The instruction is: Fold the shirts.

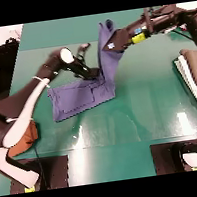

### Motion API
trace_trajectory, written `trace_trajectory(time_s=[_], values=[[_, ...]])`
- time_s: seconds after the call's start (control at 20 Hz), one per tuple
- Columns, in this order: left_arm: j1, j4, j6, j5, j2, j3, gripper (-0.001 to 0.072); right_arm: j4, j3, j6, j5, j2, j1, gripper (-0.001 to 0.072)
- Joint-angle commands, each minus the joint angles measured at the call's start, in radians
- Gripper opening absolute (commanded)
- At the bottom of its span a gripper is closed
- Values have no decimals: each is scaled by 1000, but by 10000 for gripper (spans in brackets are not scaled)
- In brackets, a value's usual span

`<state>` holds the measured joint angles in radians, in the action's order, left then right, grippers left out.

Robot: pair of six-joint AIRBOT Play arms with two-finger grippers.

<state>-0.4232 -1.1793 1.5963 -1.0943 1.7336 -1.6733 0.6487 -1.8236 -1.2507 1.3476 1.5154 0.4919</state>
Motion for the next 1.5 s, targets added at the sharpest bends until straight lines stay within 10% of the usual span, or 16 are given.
trace_trajectory(time_s=[0.0,0.25,0.5,1.1,1.2,1.3,1.45], values=[[127,-175,1,-90,-141,-20,28,-2,-1,31,-135,20,108,14],[338,-235,1,-103,-358,-20,28,-3,-1,86,-252,164,274,25],[432,-235,1,-124,-432,-20,28,-2,-1,187,-243,264,376,534],[432,-193,1,-181,-431,-19,28,266,179,9,57,195,-42,441],[432,-191,1,-180,-431,-19,29,248,279,6,13,195,-116,459],[429,-185,1,-167,-429,-19,29,161,380,6,-68,196,-158,676],[429,-154,1,-133,-429,-19,29,60,461,14,-146,228,-154,674]])
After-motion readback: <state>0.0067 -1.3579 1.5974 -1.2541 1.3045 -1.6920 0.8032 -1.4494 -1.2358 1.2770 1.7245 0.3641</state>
